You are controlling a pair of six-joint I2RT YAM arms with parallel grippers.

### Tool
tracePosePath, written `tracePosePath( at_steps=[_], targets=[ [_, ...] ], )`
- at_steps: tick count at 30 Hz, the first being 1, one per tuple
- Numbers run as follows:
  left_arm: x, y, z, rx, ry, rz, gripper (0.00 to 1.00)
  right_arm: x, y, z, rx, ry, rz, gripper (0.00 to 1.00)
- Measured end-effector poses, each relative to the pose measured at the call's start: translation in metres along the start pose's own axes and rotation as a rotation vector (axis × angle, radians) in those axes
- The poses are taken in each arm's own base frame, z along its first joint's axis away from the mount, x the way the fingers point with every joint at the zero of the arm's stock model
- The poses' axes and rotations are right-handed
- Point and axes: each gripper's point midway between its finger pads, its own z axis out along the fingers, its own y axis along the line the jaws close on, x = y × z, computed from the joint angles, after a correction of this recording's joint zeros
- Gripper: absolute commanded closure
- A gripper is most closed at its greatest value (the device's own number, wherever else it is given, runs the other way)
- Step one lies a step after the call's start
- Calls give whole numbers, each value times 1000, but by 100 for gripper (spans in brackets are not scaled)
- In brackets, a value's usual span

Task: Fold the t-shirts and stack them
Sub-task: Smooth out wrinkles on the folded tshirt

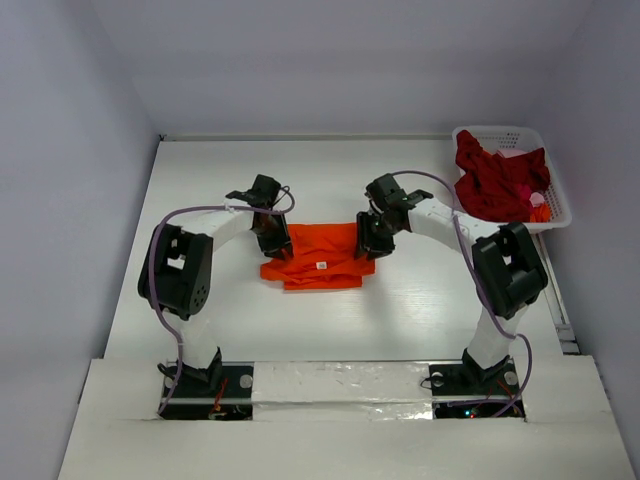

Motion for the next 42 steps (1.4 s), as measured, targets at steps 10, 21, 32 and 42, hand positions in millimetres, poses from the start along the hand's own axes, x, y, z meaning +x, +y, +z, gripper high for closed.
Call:
tracePosePath(
  at_steps=[10,21,32,42],
  targets=[
    [2,-1,1,-8,0,5,100,2,-3,6,12,14,6,100],
    [6,-6,-13,-12,-17,15,100,0,1,-12,0,-25,0,100],
    [-6,-31,-59,40,-124,26,100,-15,14,-43,-20,-102,-14,100],
    [-16,-33,-44,11,-109,21,100,-5,7,-35,-2,-65,-12,100]
  ],
)
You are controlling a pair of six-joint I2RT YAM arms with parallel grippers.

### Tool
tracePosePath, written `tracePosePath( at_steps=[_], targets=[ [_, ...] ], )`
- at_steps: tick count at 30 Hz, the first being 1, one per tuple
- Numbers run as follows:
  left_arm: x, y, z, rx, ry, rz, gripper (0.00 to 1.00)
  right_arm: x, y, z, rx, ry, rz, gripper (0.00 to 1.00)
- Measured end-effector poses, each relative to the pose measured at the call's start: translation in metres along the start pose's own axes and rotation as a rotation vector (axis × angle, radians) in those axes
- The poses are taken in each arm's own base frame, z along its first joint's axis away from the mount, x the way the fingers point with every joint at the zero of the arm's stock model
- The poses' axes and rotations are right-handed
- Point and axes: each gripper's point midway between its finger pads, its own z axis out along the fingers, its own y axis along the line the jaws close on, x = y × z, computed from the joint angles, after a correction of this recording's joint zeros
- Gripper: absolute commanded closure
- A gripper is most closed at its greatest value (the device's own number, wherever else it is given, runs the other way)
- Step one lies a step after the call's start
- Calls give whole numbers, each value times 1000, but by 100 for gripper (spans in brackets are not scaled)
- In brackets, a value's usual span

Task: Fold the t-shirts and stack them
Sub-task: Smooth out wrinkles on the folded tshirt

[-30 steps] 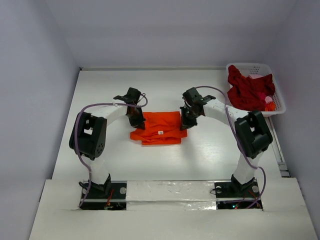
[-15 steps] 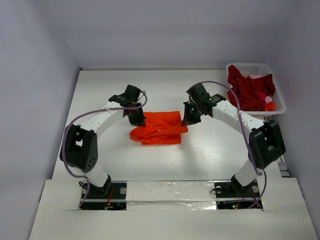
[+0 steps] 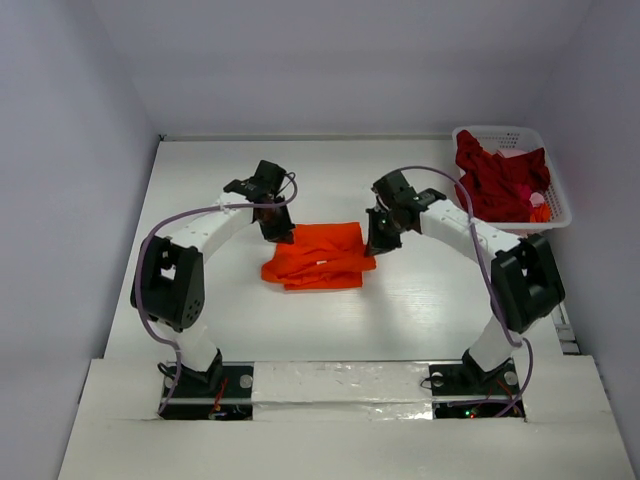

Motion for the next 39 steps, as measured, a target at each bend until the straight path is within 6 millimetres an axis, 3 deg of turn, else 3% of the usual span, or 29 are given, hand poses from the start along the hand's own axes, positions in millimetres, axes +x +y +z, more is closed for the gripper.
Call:
tracePosePath(
  at_steps=[9,13,17,19,20,23,28,35,39],
  targets=[
    [26,23,6,-45,45,-7,100,58,-27,-17,20,52,13,100],
    [25,23,6,-44,44,-8,100,74,-33,-24,17,54,9,100],
    [22,20,4,-40,38,-6,100,92,-39,-19,20,99,9,99],
    [16,15,1,-30,23,-4,100,101,-40,-14,16,133,11,83],
    [13,12,-1,-24,15,-3,100,105,-40,-12,13,149,11,70],
    [4,5,-6,-7,-9,0,100,114,-40,-10,9,181,9,54],
    [-5,-4,-13,10,-31,3,100,109,-37,-22,22,158,2,48],
    [-6,-5,-14,10,-30,3,100,53,-15,-57,28,-32,-32,53],
    [-6,-5,-14,10,-30,3,100,38,-18,-42,74,-36,-23,58]
  ],
)
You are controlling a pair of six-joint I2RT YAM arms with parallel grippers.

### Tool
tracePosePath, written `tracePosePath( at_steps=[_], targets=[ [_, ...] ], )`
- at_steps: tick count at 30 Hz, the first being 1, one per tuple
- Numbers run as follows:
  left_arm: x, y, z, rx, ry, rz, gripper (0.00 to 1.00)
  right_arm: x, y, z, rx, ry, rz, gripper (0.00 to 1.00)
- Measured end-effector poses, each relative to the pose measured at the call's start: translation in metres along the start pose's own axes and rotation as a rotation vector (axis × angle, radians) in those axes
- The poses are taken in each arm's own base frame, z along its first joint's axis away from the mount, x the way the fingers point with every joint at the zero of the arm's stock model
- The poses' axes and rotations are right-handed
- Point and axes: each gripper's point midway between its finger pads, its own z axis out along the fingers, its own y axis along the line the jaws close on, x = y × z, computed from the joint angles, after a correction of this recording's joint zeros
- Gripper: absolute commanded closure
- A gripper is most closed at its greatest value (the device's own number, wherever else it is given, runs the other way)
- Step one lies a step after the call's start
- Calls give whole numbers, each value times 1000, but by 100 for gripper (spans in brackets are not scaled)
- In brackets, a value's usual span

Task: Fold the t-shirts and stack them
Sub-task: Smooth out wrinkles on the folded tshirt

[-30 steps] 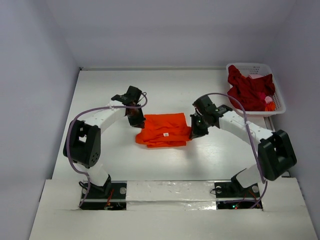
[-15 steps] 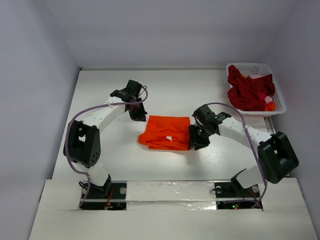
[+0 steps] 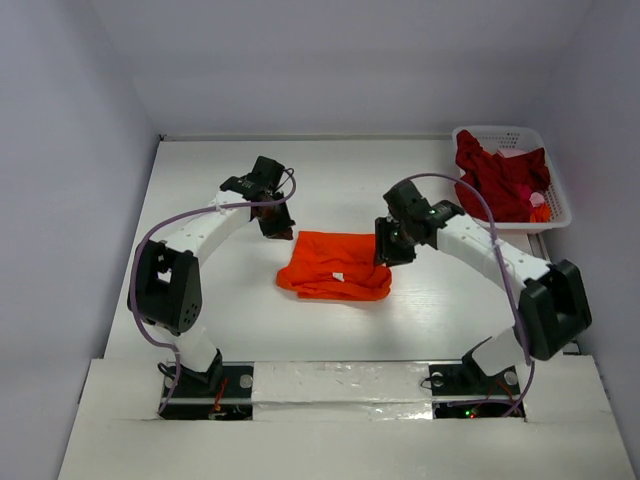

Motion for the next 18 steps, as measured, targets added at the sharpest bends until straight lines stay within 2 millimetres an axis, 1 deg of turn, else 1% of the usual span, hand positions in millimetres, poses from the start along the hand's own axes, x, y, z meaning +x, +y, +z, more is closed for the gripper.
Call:
tracePosePath(
  at_steps=[3,4,8,10,12,18],
  targets=[
    [1,0,0,-2,2,0,100,5,-10,29,56,62,12,63],
    [1,0,0,-2,2,0,100,9,-16,44,89,95,21,64],
    [1,1,0,-4,5,-1,100,18,-29,69,152,150,34,65],
    [1,1,0,-4,5,-1,100,18,-32,74,170,160,37,65],
    [1,1,0,-4,5,-1,100,14,-32,76,175,153,36,65],
    [2,1,0,-5,6,-1,100,-7,-23,71,165,98,29,65]
  ],
)
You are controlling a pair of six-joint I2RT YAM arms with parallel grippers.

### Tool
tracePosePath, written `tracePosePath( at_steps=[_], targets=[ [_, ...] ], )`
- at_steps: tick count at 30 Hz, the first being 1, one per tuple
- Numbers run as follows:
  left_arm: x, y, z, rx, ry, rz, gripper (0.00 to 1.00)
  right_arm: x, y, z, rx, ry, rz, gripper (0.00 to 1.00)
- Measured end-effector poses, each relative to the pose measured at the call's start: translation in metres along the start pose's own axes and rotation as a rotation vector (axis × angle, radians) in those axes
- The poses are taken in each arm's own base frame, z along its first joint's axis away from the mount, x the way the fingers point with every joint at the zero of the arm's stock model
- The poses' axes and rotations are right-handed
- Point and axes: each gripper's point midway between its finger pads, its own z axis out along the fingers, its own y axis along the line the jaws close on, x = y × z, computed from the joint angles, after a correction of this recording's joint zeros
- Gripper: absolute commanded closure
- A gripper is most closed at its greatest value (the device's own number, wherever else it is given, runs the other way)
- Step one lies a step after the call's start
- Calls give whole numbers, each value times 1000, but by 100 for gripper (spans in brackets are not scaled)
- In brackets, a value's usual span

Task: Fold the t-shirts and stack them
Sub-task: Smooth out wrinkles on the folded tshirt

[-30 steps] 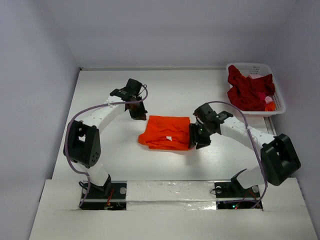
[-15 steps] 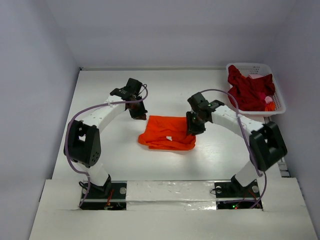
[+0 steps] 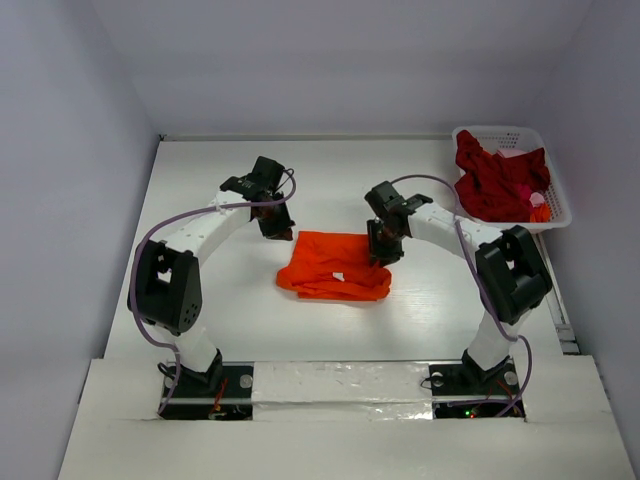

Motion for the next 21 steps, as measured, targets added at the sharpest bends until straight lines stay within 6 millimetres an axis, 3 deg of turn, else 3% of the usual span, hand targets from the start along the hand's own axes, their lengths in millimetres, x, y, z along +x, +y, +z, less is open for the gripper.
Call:
tracePosePath(
  at_steps=[7,21],
  targets=[
    [0,0,0,0,1,0,100,-18,5,-8,2,-54,-1,65],
    [2,2,0,-7,8,-1,100,-16,-8,-5,60,-66,1,65]
  ],
)
